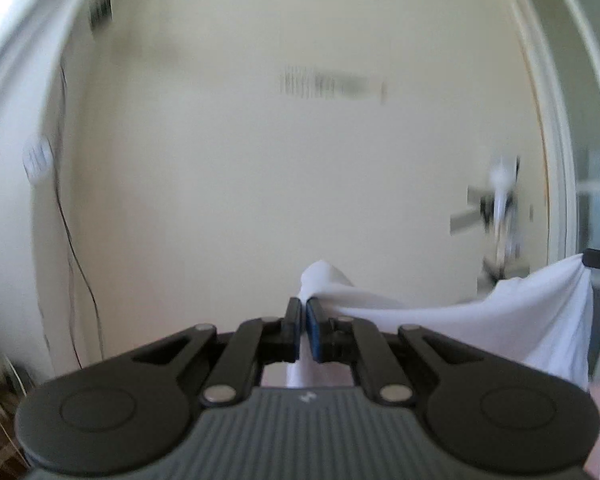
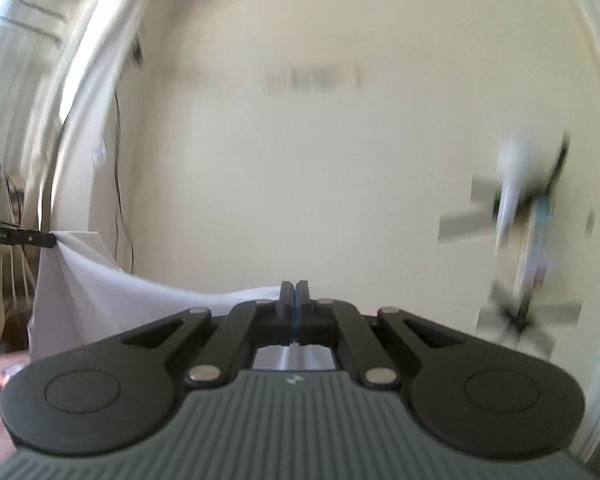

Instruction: Fold small clothes

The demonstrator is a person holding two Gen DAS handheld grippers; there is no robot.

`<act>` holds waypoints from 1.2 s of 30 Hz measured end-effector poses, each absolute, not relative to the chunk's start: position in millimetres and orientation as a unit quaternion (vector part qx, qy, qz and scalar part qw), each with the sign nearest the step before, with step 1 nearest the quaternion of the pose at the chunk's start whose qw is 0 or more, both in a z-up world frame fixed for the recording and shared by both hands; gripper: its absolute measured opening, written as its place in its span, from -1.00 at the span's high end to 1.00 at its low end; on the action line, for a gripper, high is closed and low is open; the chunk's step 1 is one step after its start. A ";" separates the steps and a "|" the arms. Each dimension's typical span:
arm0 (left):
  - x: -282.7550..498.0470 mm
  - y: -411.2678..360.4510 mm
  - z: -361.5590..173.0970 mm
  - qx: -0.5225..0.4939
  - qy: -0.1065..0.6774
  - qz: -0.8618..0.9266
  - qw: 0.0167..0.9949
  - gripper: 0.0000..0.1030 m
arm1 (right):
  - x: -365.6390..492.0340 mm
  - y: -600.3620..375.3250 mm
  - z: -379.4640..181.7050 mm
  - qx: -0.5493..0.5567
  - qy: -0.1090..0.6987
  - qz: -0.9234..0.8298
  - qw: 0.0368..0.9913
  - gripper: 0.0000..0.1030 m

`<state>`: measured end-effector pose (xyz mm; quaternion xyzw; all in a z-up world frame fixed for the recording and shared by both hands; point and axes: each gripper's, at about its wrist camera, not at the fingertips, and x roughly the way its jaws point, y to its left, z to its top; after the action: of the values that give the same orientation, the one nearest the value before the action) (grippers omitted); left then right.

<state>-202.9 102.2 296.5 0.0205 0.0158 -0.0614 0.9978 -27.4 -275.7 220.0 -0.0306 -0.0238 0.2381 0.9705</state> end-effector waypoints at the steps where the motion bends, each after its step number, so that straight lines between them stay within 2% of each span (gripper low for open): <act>1: -213.9 98.5 307.1 0.024 -0.007 -0.056 0.998 0.92 | -37.0 -277.1 231.7 -0.034 -0.052 0.239 0.969 0.95; 6: -261.3 78.5 358.8 0.058 -0.112 -0.020 0.992 0.92 | -84.6 -288.6 298.6 -0.049 -0.164 0.217 0.961 0.95; 10: -249.1 66.4 384.2 0.074 -0.124 0.002 0.990 0.92 | -71.8 -317.9 333.7 -0.046 -0.188 0.222 0.956 0.95; 13: -214.4 58.2 386.9 0.079 -0.100 0.016 0.992 0.92 | -51.7 -323.7 343.1 -0.048 -0.182 0.224 0.956 0.95; 19: -94.9 37.8 360.9 0.076 -0.020 0.038 0.996 0.92 | -1.9 -309.4 321.7 -0.060 -0.132 0.214 0.966 0.95; 24: 39.0 20.2 305.2 0.093 0.058 0.070 0.991 0.91 | 96.4 -286.1 286.7 -0.061 -0.047 0.189 0.979 0.95; 27: 118.4 9.4 247.5 0.110 0.123 0.091 0.982 0.76 | 160.9 -264.3 244.2 -0.069 0.006 0.170 0.983 0.94; 28: 140.6 5.9 223.7 0.127 0.156 0.097 0.975 0.74 | 182.4 -256.3 226.6 -0.073 0.030 0.169 0.982 0.88; 30: 170.4 7.1 176.9 0.139 0.232 0.108 0.957 0.74 | 216.5 -241.6 182.3 -0.099 0.092 0.159 0.978 0.38; 31: 174.7 13.1 156.9 0.128 0.265 0.104 0.950 0.74 | 224.6 -238.4 161.0 -0.110 0.119 0.150 0.975 0.06; 33: 163.4 29.4 130.1 0.100 0.298 0.080 0.946 0.74 | 220.6 -244.3 124.2 -0.121 0.160 0.161 0.966 0.12; 35: 129.8 48.5 113.1 0.092 0.300 0.058 0.948 0.74 | 195.6 -263.8 98.6 -0.108 0.192 0.182 0.958 0.09; 36: 110.1 57.8 107.4 0.094 0.298 0.048 0.949 0.68 | 180.7 -276.8 88.5 -0.101 0.206 0.191 0.954 0.09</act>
<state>110.1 57.8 107.4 0.0943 0.2979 0.0479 0.9487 180.7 -276.8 88.5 -0.1011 0.2056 0.1909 0.9545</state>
